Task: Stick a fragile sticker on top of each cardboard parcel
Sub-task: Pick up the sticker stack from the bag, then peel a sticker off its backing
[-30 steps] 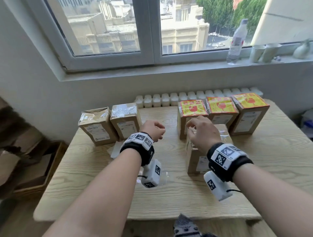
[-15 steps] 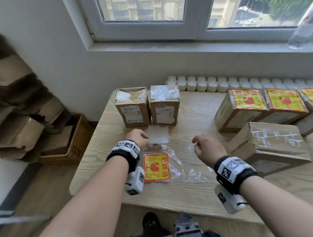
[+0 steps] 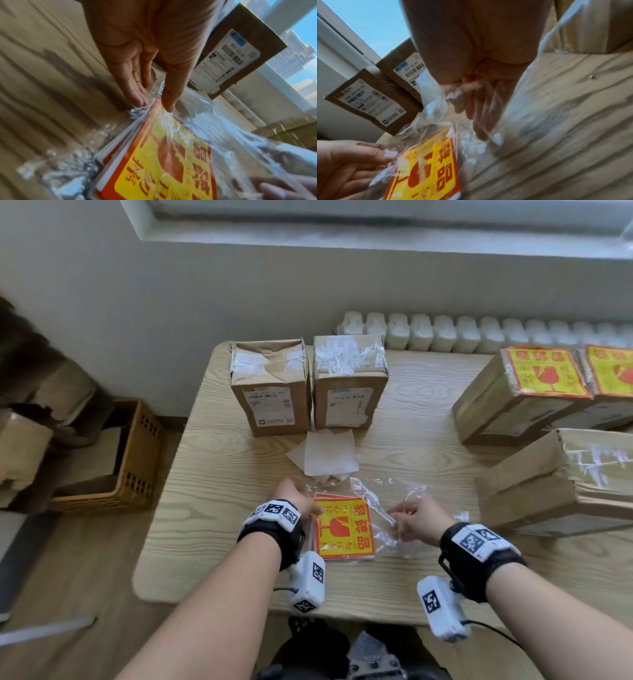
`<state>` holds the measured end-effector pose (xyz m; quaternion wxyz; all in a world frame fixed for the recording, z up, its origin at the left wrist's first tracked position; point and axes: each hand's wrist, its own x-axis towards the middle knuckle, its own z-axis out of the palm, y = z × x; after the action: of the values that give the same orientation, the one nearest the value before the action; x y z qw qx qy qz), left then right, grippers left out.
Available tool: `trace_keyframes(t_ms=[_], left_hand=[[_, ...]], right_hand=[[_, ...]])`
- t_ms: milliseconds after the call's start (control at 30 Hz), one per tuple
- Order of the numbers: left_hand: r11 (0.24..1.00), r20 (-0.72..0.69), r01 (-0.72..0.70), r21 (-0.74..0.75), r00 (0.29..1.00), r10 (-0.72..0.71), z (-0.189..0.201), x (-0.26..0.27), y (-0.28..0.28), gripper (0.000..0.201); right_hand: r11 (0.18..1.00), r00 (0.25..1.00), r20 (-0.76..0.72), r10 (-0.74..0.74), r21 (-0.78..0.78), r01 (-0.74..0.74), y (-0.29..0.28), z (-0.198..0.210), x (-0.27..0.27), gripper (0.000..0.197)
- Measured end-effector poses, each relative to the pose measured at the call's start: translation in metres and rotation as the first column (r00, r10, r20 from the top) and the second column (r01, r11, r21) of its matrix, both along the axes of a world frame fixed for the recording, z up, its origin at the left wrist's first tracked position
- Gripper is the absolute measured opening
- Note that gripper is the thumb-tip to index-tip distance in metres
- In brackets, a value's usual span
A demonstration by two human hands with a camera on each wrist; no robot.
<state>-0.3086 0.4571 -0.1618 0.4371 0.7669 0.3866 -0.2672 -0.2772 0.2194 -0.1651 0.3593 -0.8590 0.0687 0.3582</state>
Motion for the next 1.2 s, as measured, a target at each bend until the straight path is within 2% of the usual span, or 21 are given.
trace_keyframes(t_ms=[67,133,200,267,300,400,500,567,633,733,800,900,967,1067,1167,1200], left_hand=[[0.998,-0.005,-0.026,-0.066,1.0,0.026,0.001,0.002,-0.002,0.061],[0.996,-0.024,0.01,-0.086,1.0,-0.012,0.004,0.004,-0.008,0.051],[0.993,-0.051,0.091,-0.076,0.994,-0.095,0.004,0.006,-0.012,0.056],[0.989,-0.062,0.119,-0.084,0.99,-0.124,0.006,0.007,-0.017,0.069],[0.988,-0.054,0.127,-0.085,0.99,-0.131,0.007,0.008,-0.019,0.069],[0.985,-0.002,0.138,-0.103,0.99,-0.139,0.009,0.011,-0.024,0.041],[0.962,0.026,0.122,-0.243,0.993,-0.119,0.015,0.013,-0.031,0.017],[0.934,0.055,0.13,-0.333,0.991,-0.118,0.021,0.013,-0.034,0.018],[0.917,0.093,0.127,-0.378,0.991,-0.099,0.024,0.013,-0.034,0.019],[0.88,0.121,0.052,-0.472,0.993,0.007,0.028,0.017,-0.032,0.019],[0.86,0.111,-0.012,-0.51,0.991,0.079,0.032,0.018,-0.032,0.028],[0.856,0.109,-0.031,-0.516,0.989,0.101,0.036,0.019,-0.032,0.04],[0.846,0.112,-0.053,-0.53,0.985,0.132,0.038,0.019,-0.031,0.04],[0.849,0.138,-0.039,-0.526,0.982,0.131,0.037,0.021,-0.028,0.034],[0.858,0.14,-0.035,-0.513,0.983,0.123,0.037,0.021,-0.027,0.039],[0.863,0.138,-0.031,-0.504,0.983,0.117,0.037,0.021,-0.027,0.039]], right_hand=[[1.0,1.0,-0.008,-0.008,-0.02,0.008,0.004,-0.008,0.001,0.011],[1.0,1.0,-0.023,-0.015,-0.016,0.015,0.008,-0.01,0.0,0.01],[1.0,0.999,-0.039,-0.029,-0.008,0.029,0.008,-0.012,0.001,0.012],[0.998,0.996,-0.059,-0.065,0.023,0.067,0.007,-0.012,0.001,0.008],[0.996,0.994,-0.079,-0.082,0.038,0.085,0.006,-0.011,0.001,0.004],[0.994,0.988,-0.116,-0.1,0.034,0.105,0.002,-0.011,0.001,0.008],[0.991,0.979,-0.158,-0.125,0.027,0.131,0.0,-0.013,0.001,0.009],[0.997,0.985,-0.153,-0.075,0.01,0.077,-0.003,-0.013,0.004,0.008],[0.998,0.991,-0.118,-0.058,0.021,0.061,-0.006,-0.006,0.007,0.019],[1.0,0.998,-0.067,-0.015,-0.01,0.015,-0.01,0.008,0.012,0.036],[1.0,0.999,-0.051,-0.006,-0.016,0.005,-0.01,0.015,0.015,0.041],[0.999,0.998,-0.047,-0.044,0.015,0.045,-0.011,0.016,0.016,0.037],[0.994,0.993,-0.044,-0.108,0.014,0.109,-0.006,0.016,0.015,0.016],[0.974,0.975,-0.008,-0.223,0.05,0.223,-0.001,0.017,0.014,0.045],[0.963,0.968,0.001,-0.249,0.103,0.248,0.002,0.014,0.015,0.024],[0.96,0.965,0.01,-0.262,0.101,0.26,0.001,0.013,0.016,0.024]])
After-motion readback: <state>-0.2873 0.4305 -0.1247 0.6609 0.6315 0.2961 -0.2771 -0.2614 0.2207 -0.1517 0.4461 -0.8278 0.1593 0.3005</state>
